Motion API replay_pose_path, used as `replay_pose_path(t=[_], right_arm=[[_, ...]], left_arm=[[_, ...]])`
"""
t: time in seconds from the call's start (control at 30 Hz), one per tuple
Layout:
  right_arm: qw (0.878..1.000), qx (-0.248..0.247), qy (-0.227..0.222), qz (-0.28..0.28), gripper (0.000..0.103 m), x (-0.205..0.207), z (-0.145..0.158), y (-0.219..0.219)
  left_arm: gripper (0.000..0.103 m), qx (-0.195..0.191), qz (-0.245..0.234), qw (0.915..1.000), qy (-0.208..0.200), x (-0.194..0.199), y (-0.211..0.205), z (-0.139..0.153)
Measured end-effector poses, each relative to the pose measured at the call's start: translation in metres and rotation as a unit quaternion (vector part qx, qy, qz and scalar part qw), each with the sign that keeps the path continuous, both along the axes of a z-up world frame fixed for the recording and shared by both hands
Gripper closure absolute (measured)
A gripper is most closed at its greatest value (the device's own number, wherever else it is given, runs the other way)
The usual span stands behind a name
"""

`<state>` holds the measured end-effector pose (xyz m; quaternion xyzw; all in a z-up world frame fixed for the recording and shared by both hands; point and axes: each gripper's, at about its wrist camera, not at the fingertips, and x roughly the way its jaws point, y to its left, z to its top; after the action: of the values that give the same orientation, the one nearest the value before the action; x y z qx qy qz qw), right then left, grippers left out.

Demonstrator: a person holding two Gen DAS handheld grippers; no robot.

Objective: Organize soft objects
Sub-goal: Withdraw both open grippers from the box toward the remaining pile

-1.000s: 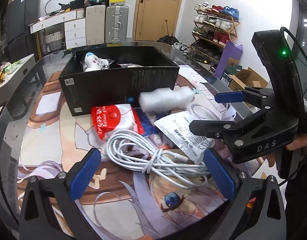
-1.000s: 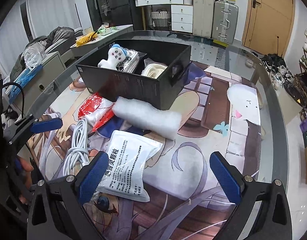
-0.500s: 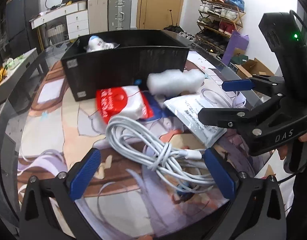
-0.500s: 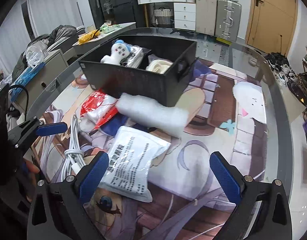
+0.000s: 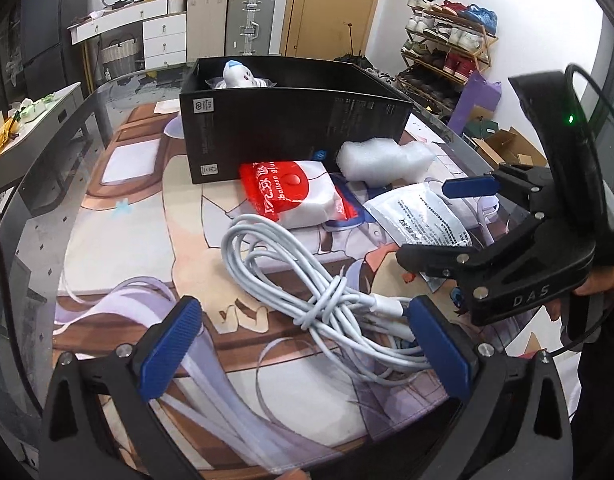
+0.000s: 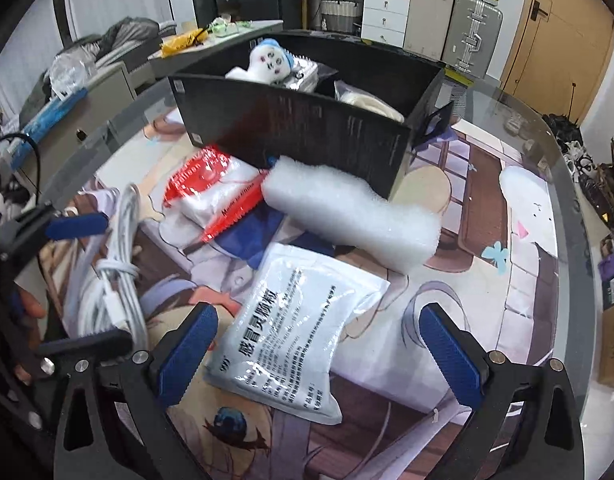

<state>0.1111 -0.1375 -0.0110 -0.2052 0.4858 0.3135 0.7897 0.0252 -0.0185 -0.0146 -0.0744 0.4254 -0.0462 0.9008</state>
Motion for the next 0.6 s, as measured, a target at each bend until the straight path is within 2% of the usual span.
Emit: replay_pose_path(t=[0.27,0.5,0.6], right_arm=[[1.0,0.007,0.011,-0.015,0.001,0.006,-0.003,-0.02],[1.0,0.006,0.011,-0.018,0.001,0.006,-0.004,-0.029],[1.0,0.006,0.011,-0.018,0.001,0.006,-0.004,-0.03]], left_arm=[[0.0,-0.02,0.004,0.9997,-0.009,-0.002,0.005,0.006],[0.0,-0.082,0.023,0.9963,0.011,0.006,0.014,0.005],[0.002,-0.092,0.023,0.9954,0.015,0.007,0.012,0.005]])
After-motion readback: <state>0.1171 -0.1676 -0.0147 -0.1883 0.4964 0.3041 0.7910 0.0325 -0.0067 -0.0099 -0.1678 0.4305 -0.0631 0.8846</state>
